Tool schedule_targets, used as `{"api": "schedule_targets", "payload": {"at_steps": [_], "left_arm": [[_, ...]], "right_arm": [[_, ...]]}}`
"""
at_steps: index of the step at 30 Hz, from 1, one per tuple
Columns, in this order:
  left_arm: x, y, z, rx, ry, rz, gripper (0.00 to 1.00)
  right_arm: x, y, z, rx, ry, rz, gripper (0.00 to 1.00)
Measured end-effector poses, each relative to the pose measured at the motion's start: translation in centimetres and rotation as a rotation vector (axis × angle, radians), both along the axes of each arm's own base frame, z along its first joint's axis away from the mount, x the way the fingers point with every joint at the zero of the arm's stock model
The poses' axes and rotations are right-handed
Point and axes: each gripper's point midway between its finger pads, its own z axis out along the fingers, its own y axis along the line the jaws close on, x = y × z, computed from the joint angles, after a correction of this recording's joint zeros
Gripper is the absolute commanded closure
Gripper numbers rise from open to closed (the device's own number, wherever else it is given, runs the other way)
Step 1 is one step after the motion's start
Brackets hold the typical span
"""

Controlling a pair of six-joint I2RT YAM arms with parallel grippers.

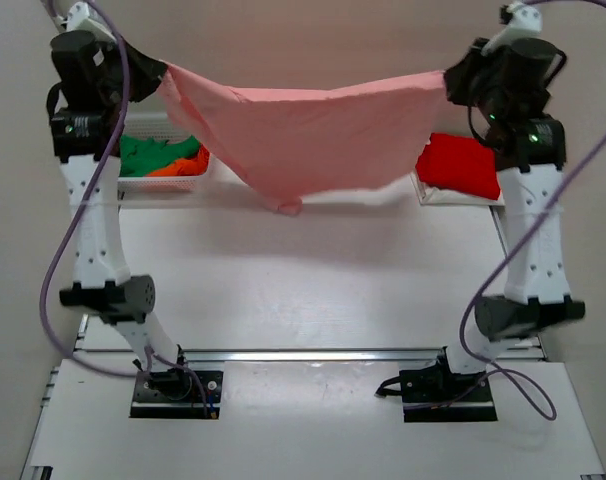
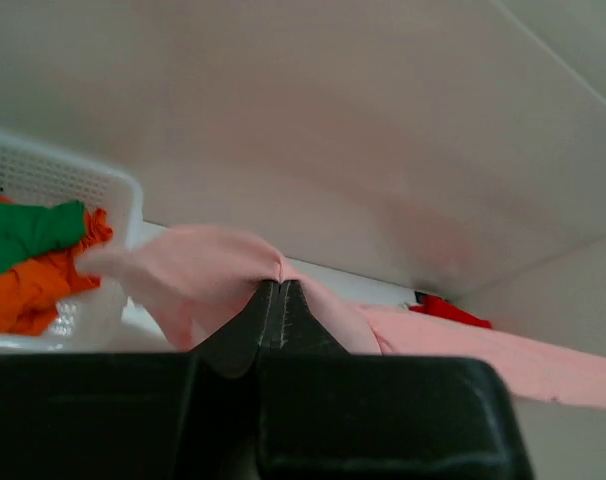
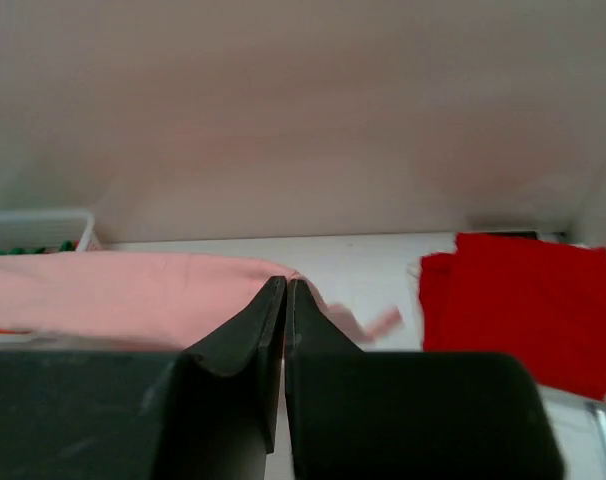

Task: Fold and stack the t-shirts
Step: Flatten out the tshirt

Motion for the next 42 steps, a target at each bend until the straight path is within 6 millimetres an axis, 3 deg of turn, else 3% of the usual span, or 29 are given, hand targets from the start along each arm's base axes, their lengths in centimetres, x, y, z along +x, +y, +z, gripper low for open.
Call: {"api": "schedule_targets", "payload": {"at_steps": [2,5,7,10,12,14,17,25,35,38,42], "left_arm": [[-3.6,-0.4,2.8,0.004,-0.065,0.001,1.00],[-10.5,-2.2,9.2,0.012,-0.251,-0.040,1.00],[-15.4,-3.0,13.3,0.009,-0.390,-0.064,1.00],[-21.2,-2.7,17.6,0.005,-0.552,-0.058,1.00],[-23.7,-2.7,19.4,0.001,-0.626,-0.060,1.00],[-24.7,-2.8,20.2,-0.005,-0.662,-0.066,1.00],[-23.6,-2.9,19.7,-0.013,-0.642,-0.069,1.00],[-13.9,-3.4,13.1,-0.015,-0.419,-0.082,1.00],[-3.9,-3.7,5.4,0.010,-0.221,-0.096,1.00],[-1.2,-3.5,4.2,0.013,-0.197,-0.095,1.00],[1.2,-2.2,4.6,0.011,-0.214,-0.083,1.00]], "right_arm": [[-3.1,-2.0,1.3,0.008,-0.042,-0.031,1.00],[-7.0,-4.9,3.5,0.011,-0.117,-0.110,1.00],[-9.3,-5.0,5.0,0.015,-0.177,-0.112,1.00],[-11.9,-4.6,6.7,0.022,-0.237,-0.092,1.00],[-12.9,-4.5,7.6,0.023,-0.269,-0.085,1.00],[-13.5,-4.6,8.1,0.022,-0.287,-0.088,1.00],[-13.6,-4.4,8.2,0.021,-0.288,-0.080,1.00],[-11.1,-4.3,6.7,0.025,-0.241,-0.067,1.00],[-3.8,-3.5,1.3,0.005,-0.110,-0.042,1.00],[-1.2,-3.8,-0.3,-0.006,-0.069,-0.046,1.00],[2.2,-4.5,0.0,-0.021,-0.069,-0.059,1.00]]}}
